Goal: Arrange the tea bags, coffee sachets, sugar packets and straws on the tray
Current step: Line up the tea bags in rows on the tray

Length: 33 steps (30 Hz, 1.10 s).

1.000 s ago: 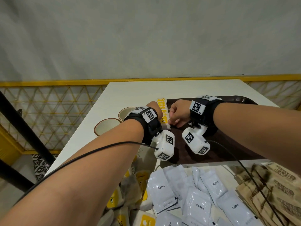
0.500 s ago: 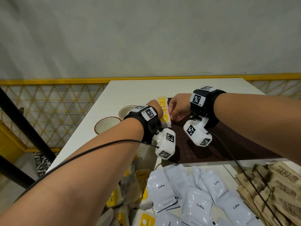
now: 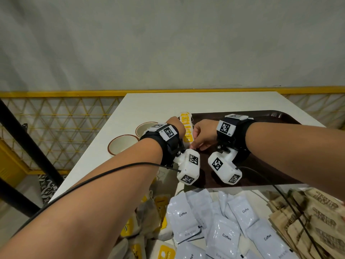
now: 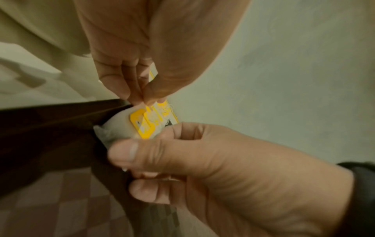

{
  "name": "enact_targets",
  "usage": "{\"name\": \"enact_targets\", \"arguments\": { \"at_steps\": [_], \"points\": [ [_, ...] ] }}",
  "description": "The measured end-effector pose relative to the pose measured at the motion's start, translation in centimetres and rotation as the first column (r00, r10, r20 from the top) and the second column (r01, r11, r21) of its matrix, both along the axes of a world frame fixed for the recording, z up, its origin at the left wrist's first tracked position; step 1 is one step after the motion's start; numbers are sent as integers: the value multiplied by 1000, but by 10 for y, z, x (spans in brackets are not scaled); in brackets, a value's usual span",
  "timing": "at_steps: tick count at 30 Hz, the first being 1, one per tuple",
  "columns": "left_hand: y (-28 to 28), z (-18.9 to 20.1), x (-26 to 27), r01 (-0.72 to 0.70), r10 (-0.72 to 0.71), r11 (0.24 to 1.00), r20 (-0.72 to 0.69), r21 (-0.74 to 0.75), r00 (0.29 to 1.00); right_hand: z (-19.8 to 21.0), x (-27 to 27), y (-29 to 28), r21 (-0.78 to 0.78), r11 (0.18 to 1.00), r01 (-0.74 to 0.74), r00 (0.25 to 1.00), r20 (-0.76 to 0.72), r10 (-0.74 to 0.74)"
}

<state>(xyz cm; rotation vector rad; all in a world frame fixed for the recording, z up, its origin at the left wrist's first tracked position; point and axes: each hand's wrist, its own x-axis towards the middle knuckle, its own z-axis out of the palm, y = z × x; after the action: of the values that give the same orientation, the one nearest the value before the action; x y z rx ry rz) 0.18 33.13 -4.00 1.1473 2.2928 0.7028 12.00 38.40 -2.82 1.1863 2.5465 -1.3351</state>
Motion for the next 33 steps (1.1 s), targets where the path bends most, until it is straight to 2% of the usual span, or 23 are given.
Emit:
{"name": "enact_targets", "arguments": {
  "at_steps": [5, 10, 12, 16, 21, 24, 26, 28, 31, 33],
  "points": [
    [2, -3, -3, -22, 22, 1000, -45, -17, 999, -3, -1, -5, 103, 995, -7, 1000, 17, 5],
    [2, -6, -4, -55, 55, 999, -21, -2, 998, -1, 2, -4, 70, 997, 12, 1000, -5, -12],
    [4, -6, -5, -53, 53, 999, -12, 8, 999, 2, 0, -1, 66, 997, 50, 999, -16, -49],
    [5, -6, -8, -47, 47, 999, -5, 15, 999, 2, -1, 6, 51, 984, 170, 979, -127, -162],
    [2, -4, -11, -31, 31, 999, 15, 44, 999, -1, 2, 5, 83, 984, 160, 981, -124, -149],
    [-10, 9, -7, 40, -46, 993, 52, 111, 998, 4, 1, 3, 101, 980, 171, 973, -173, -152],
    [-27, 25, -7, 111, -120, 984, 64, 137, 991, 11, 1, -7, 66, 994, 87, 977, -199, -72],
    [-53, 44, -8, 229, -231, 970, 19, 87, 973, 17, 1, -22, 14, 997, -77, 979, -191, 79],
    [-94, 63, -15, 388, -401, 915, -126, -113, 908, 21, 0, -52, -33, 962, -269, 953, -155, 261],
    [-121, 69, -20, 456, -490, 854, -92, -248, 867, 21, -1, -73, 38, 922, -385, 920, -58, 387]
  ]
}}
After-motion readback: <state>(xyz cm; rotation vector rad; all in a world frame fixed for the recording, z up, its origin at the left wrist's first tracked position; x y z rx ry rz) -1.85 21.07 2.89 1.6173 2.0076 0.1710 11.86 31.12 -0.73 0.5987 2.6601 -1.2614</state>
